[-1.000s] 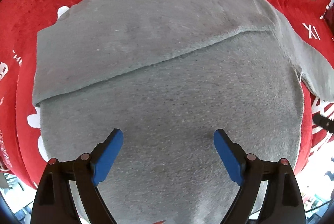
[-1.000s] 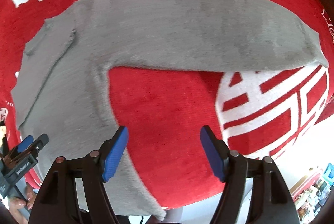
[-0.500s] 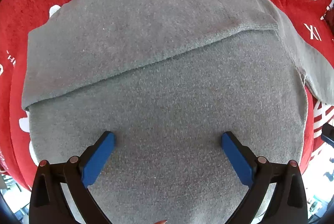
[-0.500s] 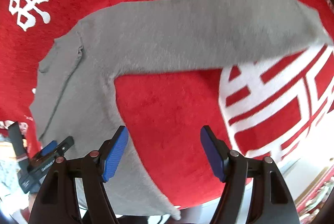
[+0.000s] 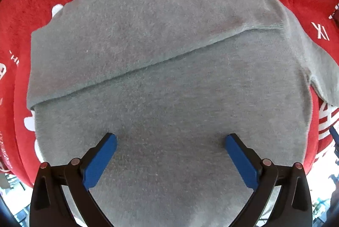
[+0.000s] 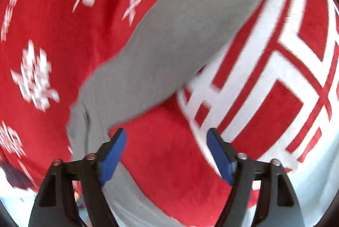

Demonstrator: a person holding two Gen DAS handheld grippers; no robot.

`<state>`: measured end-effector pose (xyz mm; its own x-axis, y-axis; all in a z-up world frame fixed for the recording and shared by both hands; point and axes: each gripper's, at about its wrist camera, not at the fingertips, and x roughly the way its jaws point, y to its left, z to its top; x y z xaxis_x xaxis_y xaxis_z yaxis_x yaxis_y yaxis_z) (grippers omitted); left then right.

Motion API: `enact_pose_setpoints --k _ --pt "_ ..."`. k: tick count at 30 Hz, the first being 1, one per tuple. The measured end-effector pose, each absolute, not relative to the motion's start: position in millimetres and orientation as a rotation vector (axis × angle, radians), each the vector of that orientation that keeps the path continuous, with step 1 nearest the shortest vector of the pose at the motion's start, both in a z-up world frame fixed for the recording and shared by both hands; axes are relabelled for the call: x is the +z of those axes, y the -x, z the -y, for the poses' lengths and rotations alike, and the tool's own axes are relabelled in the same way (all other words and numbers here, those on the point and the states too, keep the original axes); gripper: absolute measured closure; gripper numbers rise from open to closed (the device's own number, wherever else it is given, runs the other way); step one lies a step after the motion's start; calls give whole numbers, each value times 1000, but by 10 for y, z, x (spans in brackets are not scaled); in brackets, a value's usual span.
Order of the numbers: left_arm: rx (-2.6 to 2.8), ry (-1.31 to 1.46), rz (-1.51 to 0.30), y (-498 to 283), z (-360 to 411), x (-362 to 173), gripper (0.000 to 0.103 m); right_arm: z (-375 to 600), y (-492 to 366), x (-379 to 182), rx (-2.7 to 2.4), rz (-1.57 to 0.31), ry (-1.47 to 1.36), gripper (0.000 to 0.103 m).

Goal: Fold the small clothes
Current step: 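Grasp the sleeve cuff and side edge with the right gripper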

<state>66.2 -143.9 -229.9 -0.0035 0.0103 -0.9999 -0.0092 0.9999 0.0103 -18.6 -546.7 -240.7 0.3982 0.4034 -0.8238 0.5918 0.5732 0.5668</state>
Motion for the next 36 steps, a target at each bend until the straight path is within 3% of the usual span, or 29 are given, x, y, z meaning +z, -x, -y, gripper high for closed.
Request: enact_pose_setpoints --k 5,18,19,20,22,28,36 --pt "-70 -38 -1491 -727 1776 -2067 0 5709 141 -2516 -185 -1103 -1132 22" --pt "-154 1 -1360 -1376 2661 -2065 0 6433 -166 -2343 -263 -883 -1194 24" --pt "-145 -15 -1344 -1425 2706 -2039 0 6451 -215 -2349 -254 -887 -1208 35" --pt "-131 -41 -1324 -1439 2745 -2035 0 6464 -312 -2405 -212 -919 -1262 62" --pt "-116 -87 -1296 -1526 2837 -2037 0 6461 -328 -2433 -190 -930 -1289 94" --pt "-148 -149 -1423 -1578 3112 -2520 0 6218 -492 -2255 33 -848 -1360 95" --pt "-180 -84 -1326 -1410 2634 -2190 0 5600 -942 -1714 310 -846 -1251 94"
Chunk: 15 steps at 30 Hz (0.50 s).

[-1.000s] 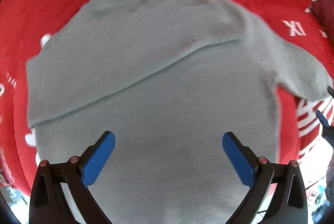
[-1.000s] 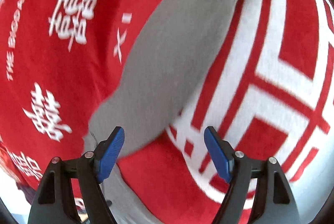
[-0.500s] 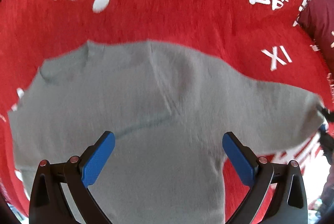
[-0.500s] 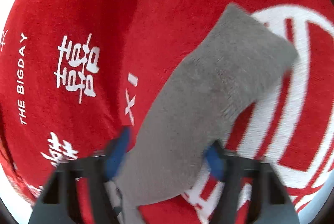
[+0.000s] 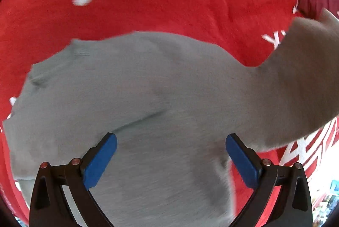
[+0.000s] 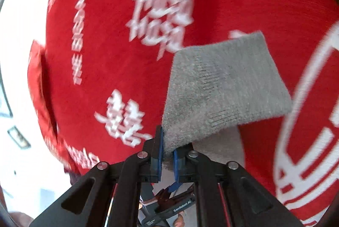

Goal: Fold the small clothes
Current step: 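Grasp the sleeve cuff and side edge with the right gripper, then fold the held side across the sweater body with the right gripper, release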

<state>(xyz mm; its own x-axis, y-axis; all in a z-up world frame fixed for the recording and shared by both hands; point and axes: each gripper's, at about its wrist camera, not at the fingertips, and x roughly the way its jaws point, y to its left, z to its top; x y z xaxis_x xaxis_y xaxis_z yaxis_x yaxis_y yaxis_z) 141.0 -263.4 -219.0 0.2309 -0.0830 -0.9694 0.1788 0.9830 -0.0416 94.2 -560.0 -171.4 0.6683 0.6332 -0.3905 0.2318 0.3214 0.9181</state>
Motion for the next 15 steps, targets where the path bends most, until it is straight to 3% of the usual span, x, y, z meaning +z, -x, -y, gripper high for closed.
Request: enact_pose_setpoints --k 6,9,15 --pt "-36 -14 -1292 -1198 1559 -2021 0 4716 -1333 -1467 503 -903 -1089 94" --pt "70 17 -1301 -1075 1022 -2023 0 3687 -1576 -1431 664 -1000 -914 94" --pt "237 123 -1338 -799 173 -2124 0 2173 -1616 -1946 709 -1292 -537 89"
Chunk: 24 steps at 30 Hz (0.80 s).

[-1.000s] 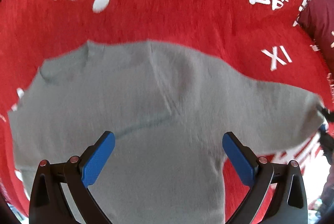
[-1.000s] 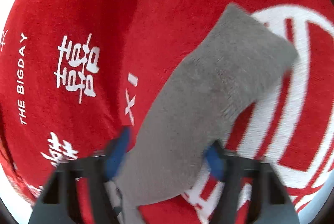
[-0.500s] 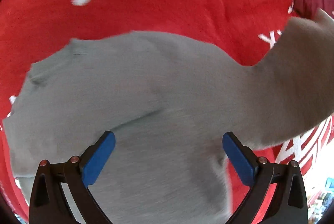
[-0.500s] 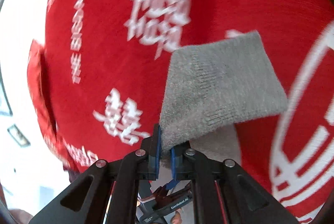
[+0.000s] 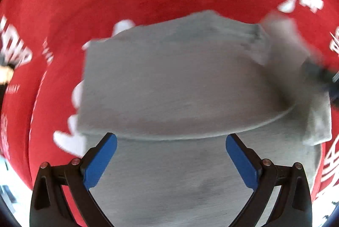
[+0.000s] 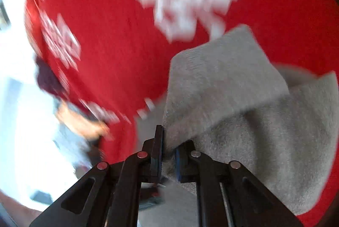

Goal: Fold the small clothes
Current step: 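Fold the held side across the sweater body with the right gripper, release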

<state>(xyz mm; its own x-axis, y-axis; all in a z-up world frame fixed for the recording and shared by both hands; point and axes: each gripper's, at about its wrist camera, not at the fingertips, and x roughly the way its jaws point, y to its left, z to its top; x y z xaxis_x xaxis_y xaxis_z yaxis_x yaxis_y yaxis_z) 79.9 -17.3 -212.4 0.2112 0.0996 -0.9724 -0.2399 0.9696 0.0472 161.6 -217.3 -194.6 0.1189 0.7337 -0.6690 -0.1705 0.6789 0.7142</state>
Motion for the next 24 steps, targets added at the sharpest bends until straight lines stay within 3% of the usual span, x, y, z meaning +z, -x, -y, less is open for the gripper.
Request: enact_pose_setpoints --k 1,2,4,11,12,13,14,18,19,21,22,24 --pt "249 130 -1341 -773 187 -2179 0 2043 -1600 -2059 697 -1340 -503 79" --pt "260 138 -1340 -723 93 -2186 0 1948 -1586 -2167 673 -1383 -480 61" --pt "264 151 -1337 -649 -42 -2185 0 1917 -1554 -2278 618 -1410 -494 43" --pt "254 204 -1339 -476 -312 -2221 0 2014 -1725 -2362 495 -1400 -688 46" --pt "251 208 -1336 -451 -334 -2207 0 1913 -1789 -2394 497 -1408 -682 52" --pt "250 210 -1331 -422 -363 -2190 0 1830 -1882 -2366 494 -1418 -668 84" --pt "250 210 -1326 -391 -394 -2181 0 1661 -1913 -2330 525 -1413 -625 94" --pt "276 203 -1333 -280 -509 -2177 0 1162 -1813 -2129 708 -1386 -412 92" --pt "284 205 -1338 -295 -486 -2153 0 769 -1615 -2039 808 -1408 -187 88" --pt "311 221 -1345 -260 -555 -2133 0 575 -1400 -1997 835 -1399 -23 71" --pt "322 232 -1341 -246 -572 -2097 0 593 -1336 -1982 825 -1389 -10 67" --pt "332 246 -1320 -235 -616 -2031 0 884 -1259 -1995 754 -1405 -132 67"
